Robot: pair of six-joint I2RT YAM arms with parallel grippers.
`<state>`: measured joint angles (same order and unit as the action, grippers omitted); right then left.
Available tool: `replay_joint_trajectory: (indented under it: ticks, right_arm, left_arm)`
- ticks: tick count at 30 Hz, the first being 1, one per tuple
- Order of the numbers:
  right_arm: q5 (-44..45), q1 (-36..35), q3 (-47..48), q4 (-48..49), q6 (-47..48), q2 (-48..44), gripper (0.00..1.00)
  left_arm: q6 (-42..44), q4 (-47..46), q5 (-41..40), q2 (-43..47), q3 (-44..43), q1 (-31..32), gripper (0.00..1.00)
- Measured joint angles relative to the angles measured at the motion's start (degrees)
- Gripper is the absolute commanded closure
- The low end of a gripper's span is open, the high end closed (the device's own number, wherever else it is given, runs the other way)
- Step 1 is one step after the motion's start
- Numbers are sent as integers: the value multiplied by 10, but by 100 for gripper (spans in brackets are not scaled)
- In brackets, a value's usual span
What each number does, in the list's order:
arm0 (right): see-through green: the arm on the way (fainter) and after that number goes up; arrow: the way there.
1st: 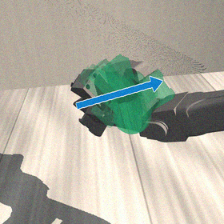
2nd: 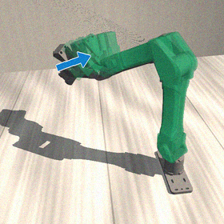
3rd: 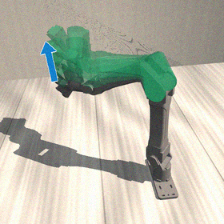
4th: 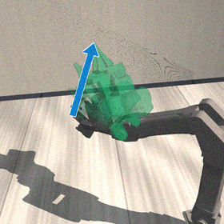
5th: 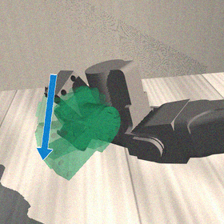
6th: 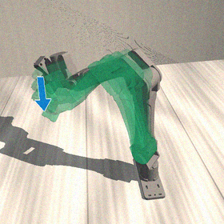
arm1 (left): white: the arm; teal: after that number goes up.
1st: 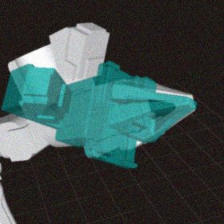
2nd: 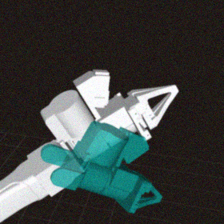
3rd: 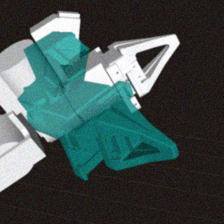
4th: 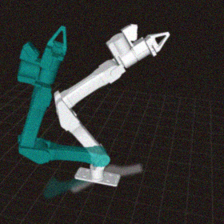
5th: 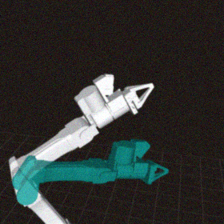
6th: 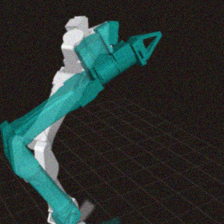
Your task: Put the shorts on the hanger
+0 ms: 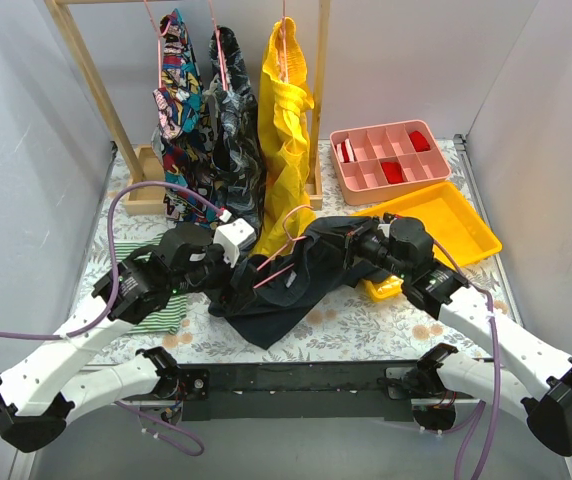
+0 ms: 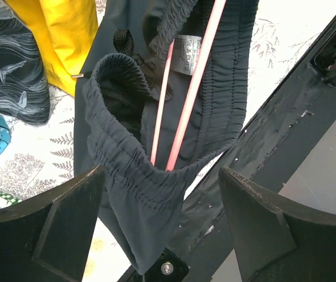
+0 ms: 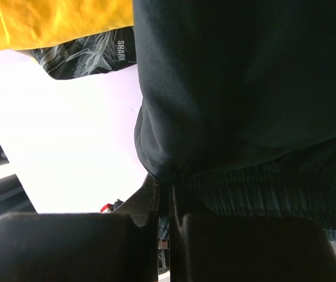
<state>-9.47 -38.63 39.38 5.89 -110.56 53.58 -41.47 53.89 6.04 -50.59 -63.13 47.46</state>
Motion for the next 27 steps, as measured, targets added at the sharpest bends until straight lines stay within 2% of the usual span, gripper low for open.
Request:
replay_joint_trajectory:
  ticks: [3, 4, 5, 8, 9, 12, 16, 19, 22, 23, 25, 26, 27]
  right_arm:
    - [-3, 0, 8, -7, 1, 0, 99]
    - [-4, 0, 16, -15, 2, 0, 99]
    - [-5, 0, 16, -16, 2, 0, 99]
    - [-11, 0, 32, -29, 9, 3, 99]
    - [-13, 0, 38, -31, 13, 5, 99]
    - [-14, 0, 47, -33, 20, 8, 99]
    - [-7, 0, 51, -35, 21, 8, 99]
    - [5, 2, 59, -35, 23, 8, 99]
    - [14, 5, 60, -35, 29, 5, 75]
    - [15, 5, 60, -34, 29, 4, 64]
    - [10, 4, 60, -33, 40, 2, 52]
    - [4, 2, 60, -36, 51, 0, 41]
    - [2, -1, 62, -42, 63, -3, 37]
  left_arm:
    - [4, 0, 0, -2, 0, 0, 32]
    - [6, 0, 2, -3, 0, 0, 39]
    - [8, -2, 4, -4, 1, 0, 50]
    - [10, -27, 8, 2, 23, 0, 65]
    - [10, -37, 12, 5, 33, 0, 73]
    - [6, -91, 24, 24, 71, 0, 86]
    - [2, -155, 30, 52, 106, 0, 99]
    - [-1, -179, 37, 50, 110, 3, 100]
    - [-8, -192, 36, 44, 110, 3, 100]
    - [-10, -193, 36, 44, 110, 3, 100]
    - [-14, -199, 36, 48, 110, 3, 100]
    - [-19, -202, 36, 51, 110, 3, 100]
    - [-23, -204, 35, 56, 110, 3, 100]
